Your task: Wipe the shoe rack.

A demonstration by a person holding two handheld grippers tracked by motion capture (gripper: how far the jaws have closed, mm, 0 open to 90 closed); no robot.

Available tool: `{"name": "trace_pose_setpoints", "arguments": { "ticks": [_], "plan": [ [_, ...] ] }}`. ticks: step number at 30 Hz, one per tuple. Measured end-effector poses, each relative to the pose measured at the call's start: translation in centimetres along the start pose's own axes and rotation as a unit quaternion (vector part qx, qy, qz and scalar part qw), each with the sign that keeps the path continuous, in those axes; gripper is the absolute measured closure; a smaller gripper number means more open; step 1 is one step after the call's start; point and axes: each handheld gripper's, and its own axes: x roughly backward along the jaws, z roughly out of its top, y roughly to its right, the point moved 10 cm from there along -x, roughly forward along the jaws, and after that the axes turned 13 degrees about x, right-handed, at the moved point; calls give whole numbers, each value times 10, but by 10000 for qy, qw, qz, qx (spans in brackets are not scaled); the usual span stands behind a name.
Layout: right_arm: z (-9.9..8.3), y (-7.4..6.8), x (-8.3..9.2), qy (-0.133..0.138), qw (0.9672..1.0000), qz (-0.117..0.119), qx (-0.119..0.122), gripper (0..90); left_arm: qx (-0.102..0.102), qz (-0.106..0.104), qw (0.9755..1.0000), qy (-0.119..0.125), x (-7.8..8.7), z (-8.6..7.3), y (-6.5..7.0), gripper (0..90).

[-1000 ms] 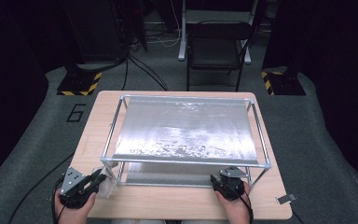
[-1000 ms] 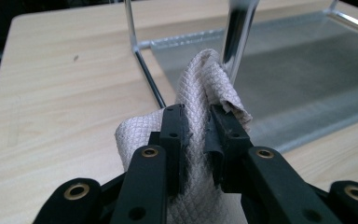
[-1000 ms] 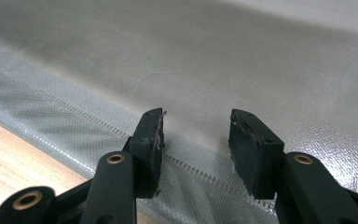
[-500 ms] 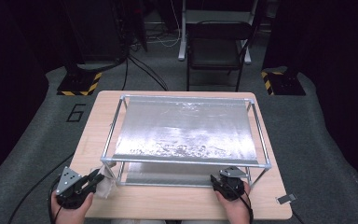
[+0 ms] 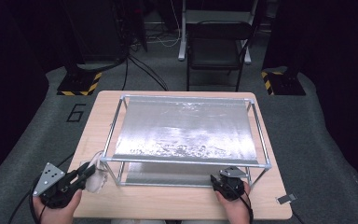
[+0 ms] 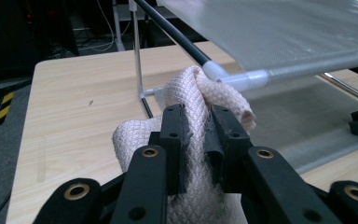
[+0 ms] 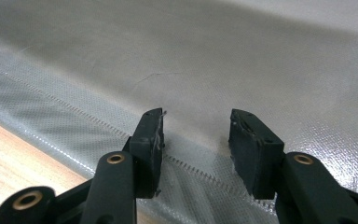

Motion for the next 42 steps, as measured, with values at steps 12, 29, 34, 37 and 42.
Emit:
{"name": "trace_pose_setpoints", "arguments": {
  "ticks": [12, 29, 34, 37, 42],
  "plan": [
    [0, 0, 0, 1, 10000, -2, 4, 547, -150, -126, 9998, 85, 12, 35, 12, 760],
    [0, 0, 0, 1, 10000, -3, 1, 547, -396, -446, 9982, -29, -12, 65, 40, 760],
    [0, 0, 0, 1, 10000, 0, 4, 547, -471, -466, 9978, -42, -22, 70, 49, 759],
    [0, 0, 0, 1, 10000, -1, 2, 547, -461, -497, 9977, -77, -28, 71, 51, 758],
    [0, 0, 0, 1, 10000, -1, 1, 547, -408, -461, 9980, -154, -42, 67, 54, 756]
  ]
}}
